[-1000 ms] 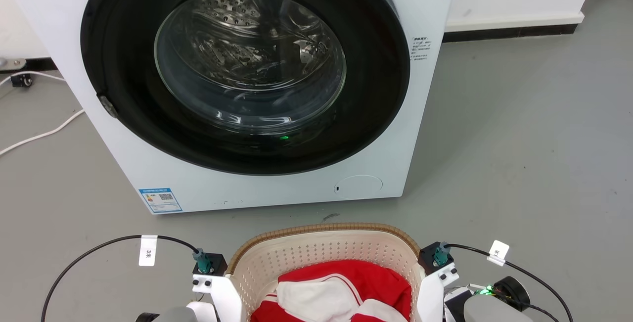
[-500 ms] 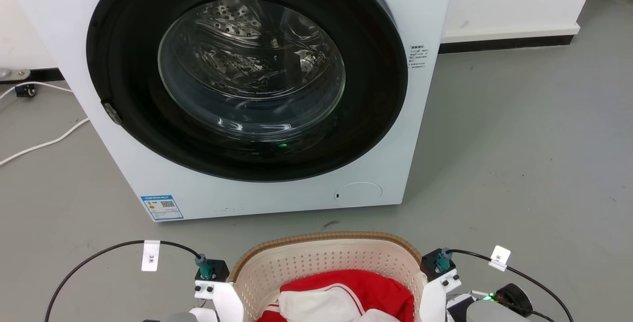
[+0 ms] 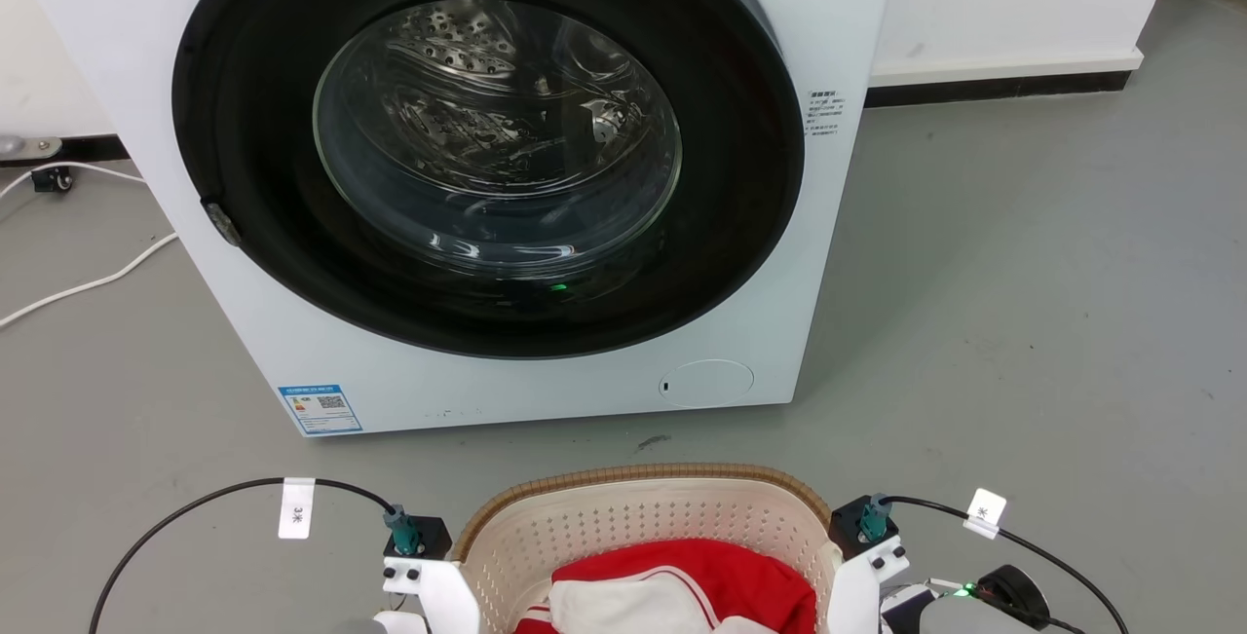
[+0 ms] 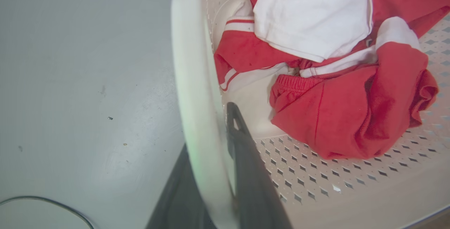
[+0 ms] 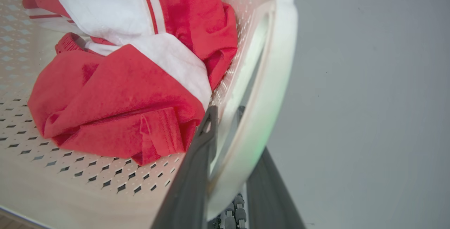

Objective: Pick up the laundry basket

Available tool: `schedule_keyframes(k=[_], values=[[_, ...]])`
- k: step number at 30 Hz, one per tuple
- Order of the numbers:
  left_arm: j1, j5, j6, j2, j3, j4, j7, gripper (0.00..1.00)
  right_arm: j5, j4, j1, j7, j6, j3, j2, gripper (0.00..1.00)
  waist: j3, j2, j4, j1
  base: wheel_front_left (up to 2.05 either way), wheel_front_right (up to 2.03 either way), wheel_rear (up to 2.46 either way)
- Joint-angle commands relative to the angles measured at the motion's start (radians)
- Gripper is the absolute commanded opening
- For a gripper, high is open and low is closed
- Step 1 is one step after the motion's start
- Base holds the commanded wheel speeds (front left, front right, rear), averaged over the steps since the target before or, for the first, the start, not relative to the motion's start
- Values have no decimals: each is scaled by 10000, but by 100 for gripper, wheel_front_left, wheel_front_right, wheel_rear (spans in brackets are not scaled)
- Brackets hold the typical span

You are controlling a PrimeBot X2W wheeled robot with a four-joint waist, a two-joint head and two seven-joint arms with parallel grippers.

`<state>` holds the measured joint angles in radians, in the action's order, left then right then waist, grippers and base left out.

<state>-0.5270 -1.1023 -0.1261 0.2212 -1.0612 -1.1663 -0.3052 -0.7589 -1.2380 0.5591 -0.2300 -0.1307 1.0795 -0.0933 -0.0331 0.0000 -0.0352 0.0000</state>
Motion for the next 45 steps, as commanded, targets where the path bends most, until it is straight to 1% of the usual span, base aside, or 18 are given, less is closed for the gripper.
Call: schedule_keyframes(k=[1, 20, 45], values=[[-103, 1, -70, -4, -52, 46, 29, 0, -7, 15, 87, 33, 0, 79, -16, 0, 4, 0, 2, 0, 0, 0, 0], [-207, -465, -71, 64, -513, 31, 109, 0, -757, -64, 240, 70, 0, 786, -50, 0, 34, 0, -8, 0, 0, 0, 0], [-323, -986, -71, 84, -1023, 18, 220, 0, -1437, -136, 318, 91, -2, 1473, -88, 0, 49, 0, -20, 0, 0, 0, 0]])
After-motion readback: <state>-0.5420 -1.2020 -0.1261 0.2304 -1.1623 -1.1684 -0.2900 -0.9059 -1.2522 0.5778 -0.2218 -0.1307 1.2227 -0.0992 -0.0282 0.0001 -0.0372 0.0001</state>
